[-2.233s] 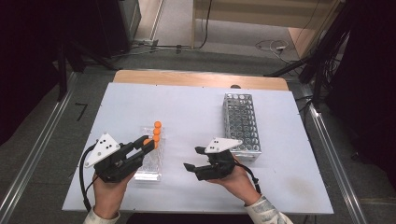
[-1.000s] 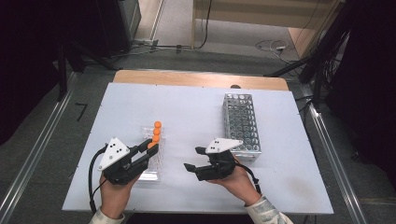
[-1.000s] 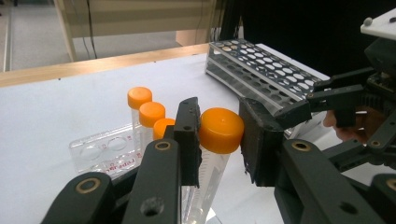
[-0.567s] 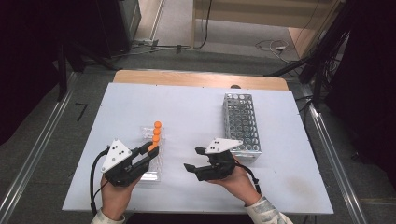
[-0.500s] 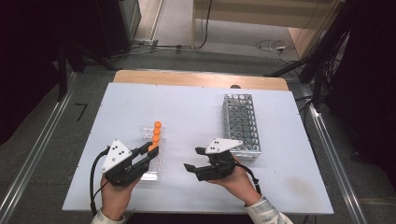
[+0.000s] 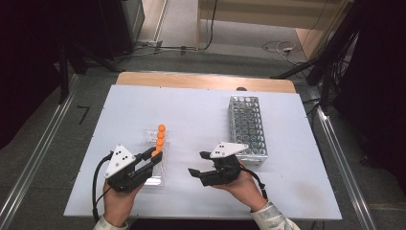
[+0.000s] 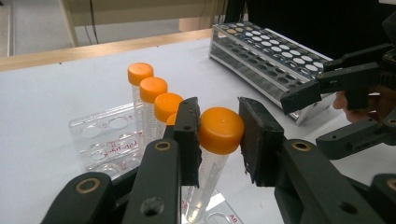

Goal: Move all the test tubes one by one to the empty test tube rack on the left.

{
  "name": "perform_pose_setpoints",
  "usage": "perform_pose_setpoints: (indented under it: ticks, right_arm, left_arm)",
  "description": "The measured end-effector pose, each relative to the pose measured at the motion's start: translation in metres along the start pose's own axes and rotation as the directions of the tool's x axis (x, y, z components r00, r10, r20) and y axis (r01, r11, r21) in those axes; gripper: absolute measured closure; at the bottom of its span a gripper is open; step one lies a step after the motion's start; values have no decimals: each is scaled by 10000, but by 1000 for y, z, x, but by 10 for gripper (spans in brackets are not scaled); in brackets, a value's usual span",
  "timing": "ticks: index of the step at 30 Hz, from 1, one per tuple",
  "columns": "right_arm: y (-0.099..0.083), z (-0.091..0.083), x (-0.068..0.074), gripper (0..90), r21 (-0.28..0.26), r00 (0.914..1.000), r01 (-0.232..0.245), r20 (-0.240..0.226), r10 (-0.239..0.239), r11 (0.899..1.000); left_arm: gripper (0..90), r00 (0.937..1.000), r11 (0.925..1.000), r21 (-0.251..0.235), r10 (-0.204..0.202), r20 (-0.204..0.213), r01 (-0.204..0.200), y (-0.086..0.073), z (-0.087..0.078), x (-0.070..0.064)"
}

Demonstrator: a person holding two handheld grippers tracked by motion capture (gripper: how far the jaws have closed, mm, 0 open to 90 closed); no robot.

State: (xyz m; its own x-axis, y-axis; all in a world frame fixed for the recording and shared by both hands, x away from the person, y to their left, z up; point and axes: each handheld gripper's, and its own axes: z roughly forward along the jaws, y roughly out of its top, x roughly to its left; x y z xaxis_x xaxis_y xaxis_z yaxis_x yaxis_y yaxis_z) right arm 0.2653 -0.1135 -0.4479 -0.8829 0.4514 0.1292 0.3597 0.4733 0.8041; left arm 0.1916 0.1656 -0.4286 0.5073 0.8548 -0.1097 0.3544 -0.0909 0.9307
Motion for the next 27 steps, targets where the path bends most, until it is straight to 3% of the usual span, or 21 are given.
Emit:
perform_pose_setpoints:
  ticks: [7,13,27]
  right_arm:
    - [0,0,0,286,24,10000,5,1,-5,10000]
    - [0,0,0,286,3,10000,-2,6,2,10000]
    - [0,0,0,286,-25,10000,0,10,0,10000]
  left_arm:
    - [687,9999,10000,0,-37,97,37,-1,0,1]
    - [497,10000,10000,-22,-81,20,81,0,0,1]
    - [423,10000,9999,-102,-63,-16,63,2,-2,0]
